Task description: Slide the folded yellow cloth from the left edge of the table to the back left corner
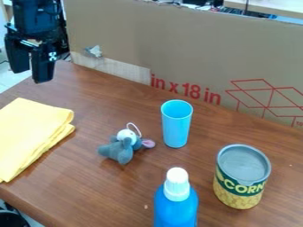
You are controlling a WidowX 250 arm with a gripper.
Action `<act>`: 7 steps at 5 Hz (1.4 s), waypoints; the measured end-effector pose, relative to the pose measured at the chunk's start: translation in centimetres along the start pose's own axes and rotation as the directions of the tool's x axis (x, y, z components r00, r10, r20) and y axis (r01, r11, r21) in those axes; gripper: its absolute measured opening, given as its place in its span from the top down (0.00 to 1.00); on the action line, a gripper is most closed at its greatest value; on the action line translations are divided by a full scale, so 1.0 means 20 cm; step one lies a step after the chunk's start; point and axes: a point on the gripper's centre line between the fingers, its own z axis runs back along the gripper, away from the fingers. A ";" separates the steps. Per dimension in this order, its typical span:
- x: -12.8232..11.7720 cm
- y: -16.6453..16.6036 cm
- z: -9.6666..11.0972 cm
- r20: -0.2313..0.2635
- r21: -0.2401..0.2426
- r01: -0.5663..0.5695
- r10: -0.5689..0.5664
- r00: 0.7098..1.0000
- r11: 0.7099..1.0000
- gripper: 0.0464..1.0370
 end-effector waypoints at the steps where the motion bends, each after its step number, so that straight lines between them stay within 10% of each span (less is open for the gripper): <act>1: 0.00 -0.01 -0.05 -0.028 -0.018 0.006 -0.007 1.000 1.000 0.04; 3: -0.14 0.12 -0.14 0.008 -0.027 -0.047 0.047 0.999 0.999 0.04; 6: -0.27 0.18 -0.46 -0.287 -0.008 -0.109 0.102 0.953 0.994 0.04; 7: -0.23 0.21 -0.57 -0.277 0.017 -0.095 0.096 0.956 0.995 0.04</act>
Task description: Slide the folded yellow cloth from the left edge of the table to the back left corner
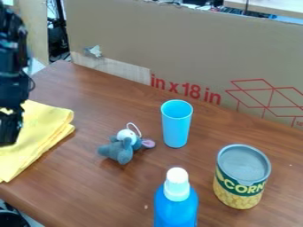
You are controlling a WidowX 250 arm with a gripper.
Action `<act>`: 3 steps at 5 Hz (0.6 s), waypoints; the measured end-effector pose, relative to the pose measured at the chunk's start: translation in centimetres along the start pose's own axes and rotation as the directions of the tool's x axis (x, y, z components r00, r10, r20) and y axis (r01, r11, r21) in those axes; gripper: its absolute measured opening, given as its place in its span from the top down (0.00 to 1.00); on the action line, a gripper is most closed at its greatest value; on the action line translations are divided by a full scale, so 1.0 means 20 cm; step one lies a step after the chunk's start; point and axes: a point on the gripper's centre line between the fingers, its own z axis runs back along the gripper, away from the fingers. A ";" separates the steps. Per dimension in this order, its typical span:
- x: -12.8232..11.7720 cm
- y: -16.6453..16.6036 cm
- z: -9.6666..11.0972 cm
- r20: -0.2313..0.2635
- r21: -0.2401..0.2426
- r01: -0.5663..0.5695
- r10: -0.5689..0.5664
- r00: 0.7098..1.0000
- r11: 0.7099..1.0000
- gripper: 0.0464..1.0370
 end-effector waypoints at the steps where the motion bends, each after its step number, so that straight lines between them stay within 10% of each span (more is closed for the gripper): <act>1: 0.05 0.01 -0.03 0.067 0.004 0.051 -0.051 0.996 0.999 0.04; 2: 0.09 0.01 -0.03 0.134 -0.061 0.071 -0.062 0.989 0.996 0.04; 3: 0.23 -0.02 0.05 0.306 -0.167 0.142 -0.085 0.948 0.976 0.04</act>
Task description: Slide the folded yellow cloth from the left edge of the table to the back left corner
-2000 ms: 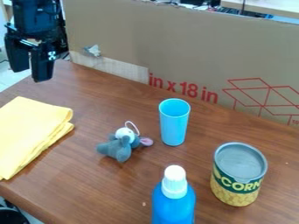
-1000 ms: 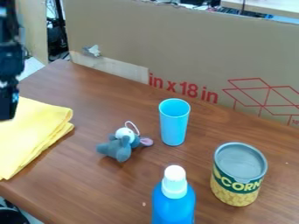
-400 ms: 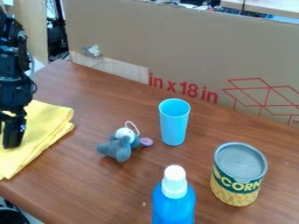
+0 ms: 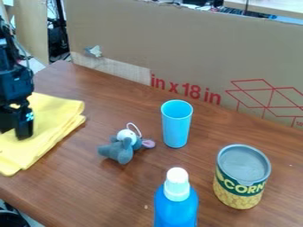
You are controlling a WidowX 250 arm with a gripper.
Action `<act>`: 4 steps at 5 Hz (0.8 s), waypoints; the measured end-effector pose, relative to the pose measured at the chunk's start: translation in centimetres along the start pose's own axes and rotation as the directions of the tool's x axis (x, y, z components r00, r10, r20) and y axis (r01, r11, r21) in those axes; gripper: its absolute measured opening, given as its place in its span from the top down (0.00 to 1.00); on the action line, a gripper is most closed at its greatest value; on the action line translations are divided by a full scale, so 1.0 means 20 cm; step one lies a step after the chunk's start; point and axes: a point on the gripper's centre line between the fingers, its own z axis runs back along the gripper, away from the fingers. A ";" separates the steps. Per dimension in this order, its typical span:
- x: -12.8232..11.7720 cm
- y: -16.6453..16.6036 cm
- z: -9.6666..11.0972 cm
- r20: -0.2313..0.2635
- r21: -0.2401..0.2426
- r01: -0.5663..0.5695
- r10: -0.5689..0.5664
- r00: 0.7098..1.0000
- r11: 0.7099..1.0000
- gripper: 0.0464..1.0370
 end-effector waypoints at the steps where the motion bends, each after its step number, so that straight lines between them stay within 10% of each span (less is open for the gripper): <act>1: 0.21 0.00 0.03 0.131 -0.061 0.011 -0.003 0.991 0.998 0.04; 4: 0.61 0.02 0.08 0.156 0.073 0.100 -0.110 0.982 0.992 0.04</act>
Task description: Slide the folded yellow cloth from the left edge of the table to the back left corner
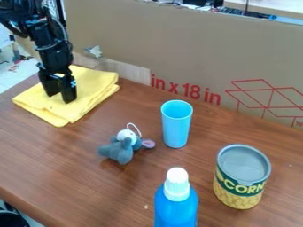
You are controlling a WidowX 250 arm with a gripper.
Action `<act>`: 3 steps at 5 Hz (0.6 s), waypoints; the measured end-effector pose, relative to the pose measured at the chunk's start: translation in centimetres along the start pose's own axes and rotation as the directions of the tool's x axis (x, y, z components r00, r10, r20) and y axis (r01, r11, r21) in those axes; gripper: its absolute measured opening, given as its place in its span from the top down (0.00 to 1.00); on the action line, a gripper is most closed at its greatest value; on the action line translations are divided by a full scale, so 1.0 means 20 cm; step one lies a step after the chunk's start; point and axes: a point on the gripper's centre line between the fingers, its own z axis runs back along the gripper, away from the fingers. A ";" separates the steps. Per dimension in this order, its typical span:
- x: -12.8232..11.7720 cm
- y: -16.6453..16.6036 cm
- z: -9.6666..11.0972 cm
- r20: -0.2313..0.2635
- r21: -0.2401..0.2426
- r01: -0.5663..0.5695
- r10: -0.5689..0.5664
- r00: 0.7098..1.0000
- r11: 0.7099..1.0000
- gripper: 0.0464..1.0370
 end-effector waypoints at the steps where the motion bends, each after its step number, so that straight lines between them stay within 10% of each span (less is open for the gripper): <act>1: 0.06 0.03 0.02 0.019 -0.010 -0.054 0.054 0.998 0.999 0.04; 3: 0.10 0.06 0.19 0.010 -0.006 -0.192 0.192 0.981 0.981 0.04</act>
